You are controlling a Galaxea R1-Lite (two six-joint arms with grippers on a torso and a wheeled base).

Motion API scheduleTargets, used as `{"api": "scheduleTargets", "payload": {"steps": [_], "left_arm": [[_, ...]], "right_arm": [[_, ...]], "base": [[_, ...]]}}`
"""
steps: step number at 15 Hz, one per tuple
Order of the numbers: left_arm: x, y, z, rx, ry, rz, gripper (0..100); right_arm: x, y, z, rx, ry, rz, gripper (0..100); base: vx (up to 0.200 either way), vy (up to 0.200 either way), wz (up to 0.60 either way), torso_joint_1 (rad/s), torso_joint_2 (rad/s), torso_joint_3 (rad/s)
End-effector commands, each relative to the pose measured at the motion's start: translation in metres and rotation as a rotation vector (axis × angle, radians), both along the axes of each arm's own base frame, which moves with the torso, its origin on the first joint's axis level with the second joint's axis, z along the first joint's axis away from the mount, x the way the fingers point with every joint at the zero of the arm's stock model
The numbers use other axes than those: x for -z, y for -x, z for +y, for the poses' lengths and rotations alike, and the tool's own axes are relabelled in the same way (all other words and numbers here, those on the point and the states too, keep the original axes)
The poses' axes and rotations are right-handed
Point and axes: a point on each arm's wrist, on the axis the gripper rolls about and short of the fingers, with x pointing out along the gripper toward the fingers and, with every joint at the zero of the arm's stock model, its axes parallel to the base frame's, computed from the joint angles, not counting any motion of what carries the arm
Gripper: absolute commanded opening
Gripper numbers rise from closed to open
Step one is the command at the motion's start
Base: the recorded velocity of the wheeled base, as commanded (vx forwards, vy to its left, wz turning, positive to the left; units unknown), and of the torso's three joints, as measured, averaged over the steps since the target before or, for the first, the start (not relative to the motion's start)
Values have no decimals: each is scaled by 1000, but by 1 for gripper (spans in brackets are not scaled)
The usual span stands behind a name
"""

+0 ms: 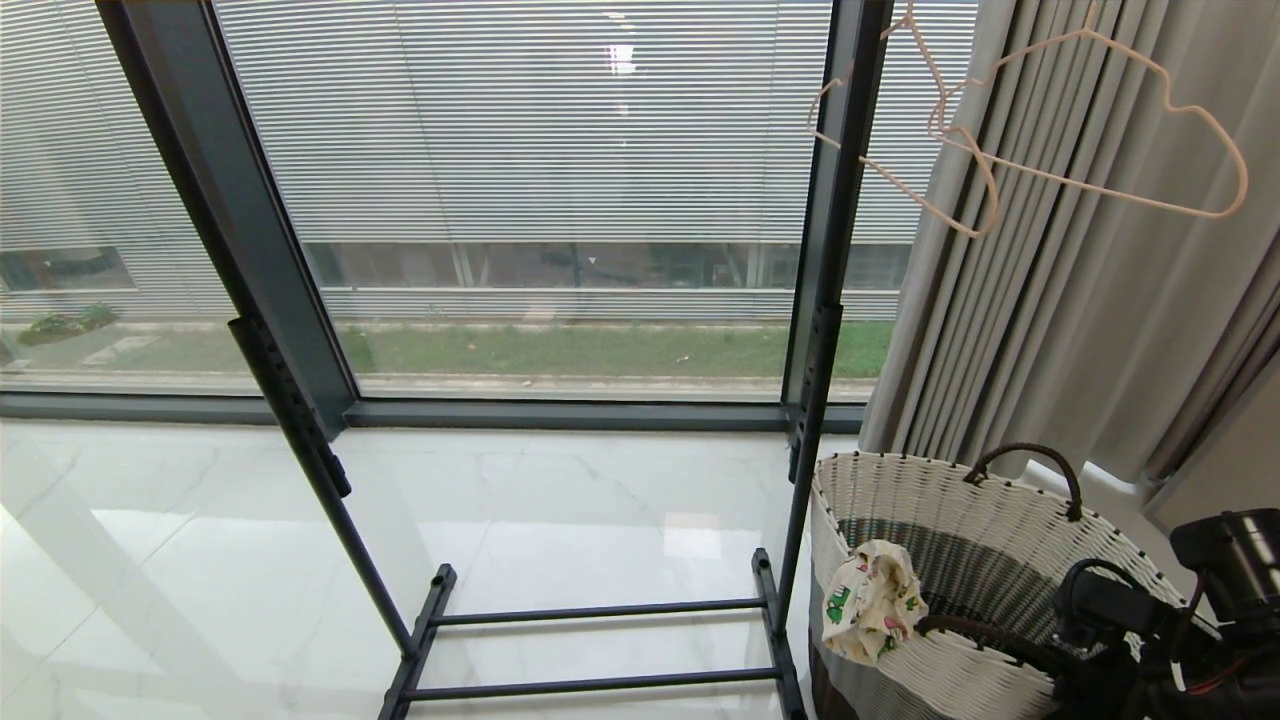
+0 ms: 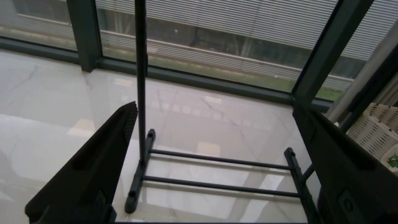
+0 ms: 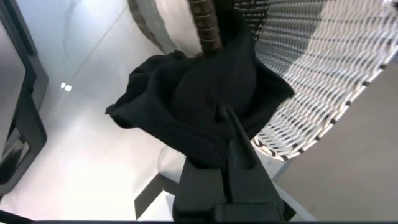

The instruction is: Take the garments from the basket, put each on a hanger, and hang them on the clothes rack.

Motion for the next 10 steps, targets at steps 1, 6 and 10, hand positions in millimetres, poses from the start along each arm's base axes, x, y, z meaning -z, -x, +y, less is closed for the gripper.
{"api": "scheduleTargets", "payload": {"steps": [1,6,10], "left_arm": [[0,0,0,-1,1,-1,100],[0,0,0,-2,3,-1,100],[0,0,0,-2,4,-1,100]], "right_arm": [[-18,4,0,7,-14,-79,0],[-114,13,0,-8,-99,-140,0],[-169,40,1,-39,-128,-273,0]], "base": [[0,0,0,0,0,0],[0,0,0,0,0,0],[0,0,0,0,0,0]]}}
